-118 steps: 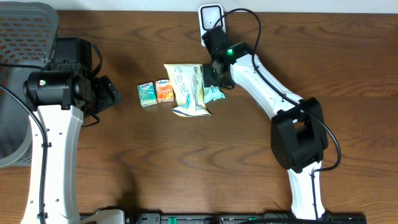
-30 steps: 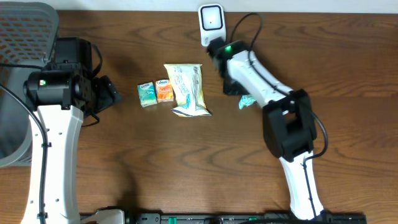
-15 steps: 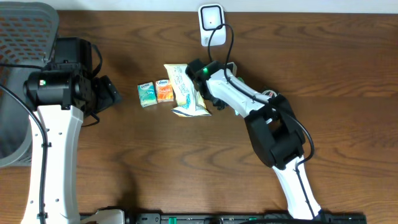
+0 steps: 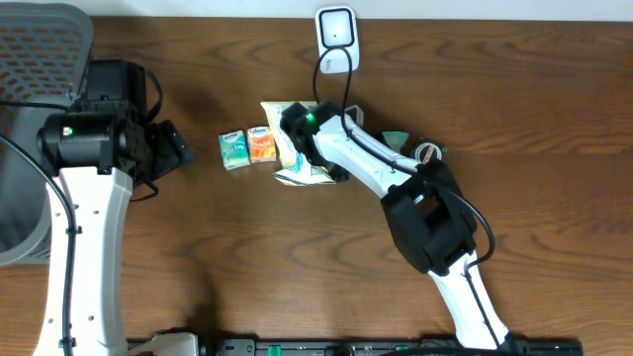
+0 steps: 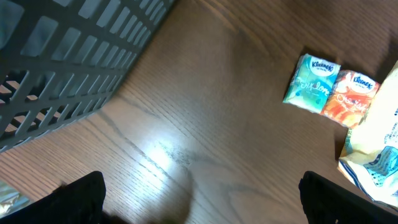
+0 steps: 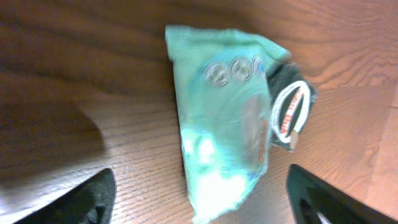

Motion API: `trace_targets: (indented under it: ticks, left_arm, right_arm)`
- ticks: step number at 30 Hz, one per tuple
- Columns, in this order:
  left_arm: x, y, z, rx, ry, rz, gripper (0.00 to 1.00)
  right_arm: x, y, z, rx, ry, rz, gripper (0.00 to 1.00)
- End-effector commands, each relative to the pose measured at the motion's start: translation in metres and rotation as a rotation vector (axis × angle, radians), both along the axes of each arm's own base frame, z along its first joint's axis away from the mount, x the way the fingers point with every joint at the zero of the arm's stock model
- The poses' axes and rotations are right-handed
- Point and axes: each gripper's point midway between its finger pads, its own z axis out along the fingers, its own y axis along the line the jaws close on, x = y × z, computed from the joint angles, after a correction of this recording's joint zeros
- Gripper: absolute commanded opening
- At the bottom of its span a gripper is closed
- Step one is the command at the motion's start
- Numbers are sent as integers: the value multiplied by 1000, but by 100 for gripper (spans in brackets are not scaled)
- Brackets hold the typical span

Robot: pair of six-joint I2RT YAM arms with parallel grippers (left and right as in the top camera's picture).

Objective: Scan the item barcode

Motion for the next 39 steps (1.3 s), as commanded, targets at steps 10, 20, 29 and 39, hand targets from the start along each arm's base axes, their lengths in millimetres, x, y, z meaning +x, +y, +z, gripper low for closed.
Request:
trace_targets:
  ticks: [10,20,29,39]
  left_arm:
    - [-1,3,-1,6,6,16,98]
    - [-1,3,-1,6,6,16,98]
    - [-1,3,-1,6,6,16,98]
    - [-1,3,-1,6,6,16,98]
  right_arm:
    - [18,-10,8,230,108,-63,90]
    - [26,-42,-6,512,270,-168,84]
    - [40,-40,-2,877,371,-36,99]
    - [57,-54,-1,941,321,-9,99]
